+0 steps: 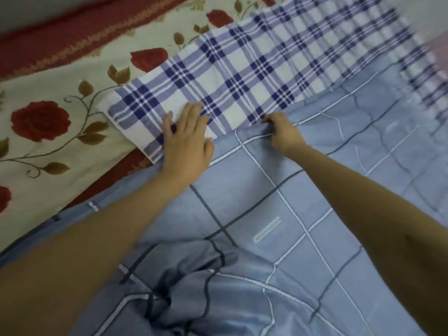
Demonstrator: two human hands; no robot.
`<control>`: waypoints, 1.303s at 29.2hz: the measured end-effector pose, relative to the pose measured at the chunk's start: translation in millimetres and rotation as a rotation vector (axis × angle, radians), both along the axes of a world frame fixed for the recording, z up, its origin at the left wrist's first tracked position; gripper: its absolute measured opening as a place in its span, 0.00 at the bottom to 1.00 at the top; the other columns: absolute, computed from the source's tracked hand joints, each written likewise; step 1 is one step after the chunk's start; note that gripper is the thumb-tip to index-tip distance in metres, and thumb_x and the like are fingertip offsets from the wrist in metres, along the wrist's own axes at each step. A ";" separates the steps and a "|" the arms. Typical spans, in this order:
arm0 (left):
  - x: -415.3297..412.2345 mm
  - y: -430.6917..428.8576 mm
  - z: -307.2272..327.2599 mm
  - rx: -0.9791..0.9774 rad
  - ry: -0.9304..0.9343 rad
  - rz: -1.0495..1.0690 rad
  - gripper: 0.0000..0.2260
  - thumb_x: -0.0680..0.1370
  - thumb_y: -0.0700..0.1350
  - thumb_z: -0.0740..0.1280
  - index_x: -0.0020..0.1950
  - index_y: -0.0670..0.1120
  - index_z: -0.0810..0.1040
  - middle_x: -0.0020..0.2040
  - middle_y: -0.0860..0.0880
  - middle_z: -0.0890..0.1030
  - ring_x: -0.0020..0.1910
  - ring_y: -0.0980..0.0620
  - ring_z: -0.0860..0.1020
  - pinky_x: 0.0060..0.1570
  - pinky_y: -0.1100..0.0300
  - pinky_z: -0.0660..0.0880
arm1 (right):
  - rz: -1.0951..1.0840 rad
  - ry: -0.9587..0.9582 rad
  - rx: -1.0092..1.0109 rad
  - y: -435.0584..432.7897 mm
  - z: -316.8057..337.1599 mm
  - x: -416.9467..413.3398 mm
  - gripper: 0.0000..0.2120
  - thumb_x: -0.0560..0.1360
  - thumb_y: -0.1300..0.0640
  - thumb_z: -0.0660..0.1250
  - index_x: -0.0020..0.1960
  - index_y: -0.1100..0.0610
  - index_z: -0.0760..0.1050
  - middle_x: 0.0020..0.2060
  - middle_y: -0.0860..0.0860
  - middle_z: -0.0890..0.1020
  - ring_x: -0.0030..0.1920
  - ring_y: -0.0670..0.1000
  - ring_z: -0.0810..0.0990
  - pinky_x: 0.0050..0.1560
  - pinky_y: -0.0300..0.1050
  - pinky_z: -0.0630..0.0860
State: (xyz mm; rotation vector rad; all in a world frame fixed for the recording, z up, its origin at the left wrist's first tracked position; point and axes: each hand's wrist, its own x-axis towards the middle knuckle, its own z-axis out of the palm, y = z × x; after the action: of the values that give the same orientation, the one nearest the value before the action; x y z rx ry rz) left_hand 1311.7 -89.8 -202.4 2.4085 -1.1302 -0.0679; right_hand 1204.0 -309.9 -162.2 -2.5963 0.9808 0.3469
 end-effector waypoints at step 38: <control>1.0 -79.1 -12.5 0.254 -0.044 0.006 0.24 0.74 0.53 0.57 0.66 0.44 0.68 0.73 0.44 0.64 0.72 0.45 0.61 0.71 0.40 0.50 | -0.412 0.253 -0.351 -229.2 -7.9 -6.6 0.13 0.80 0.64 0.55 0.63 0.61 0.69 0.63 0.64 0.70 0.59 0.65 0.73 0.57 0.56 0.70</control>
State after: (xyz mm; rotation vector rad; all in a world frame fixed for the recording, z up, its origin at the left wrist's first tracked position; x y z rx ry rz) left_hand 1312.7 -168.9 -214.9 2.6479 -1.1964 -0.1665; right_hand 1197.3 -539.0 -170.0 -2.5910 1.7681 0.4313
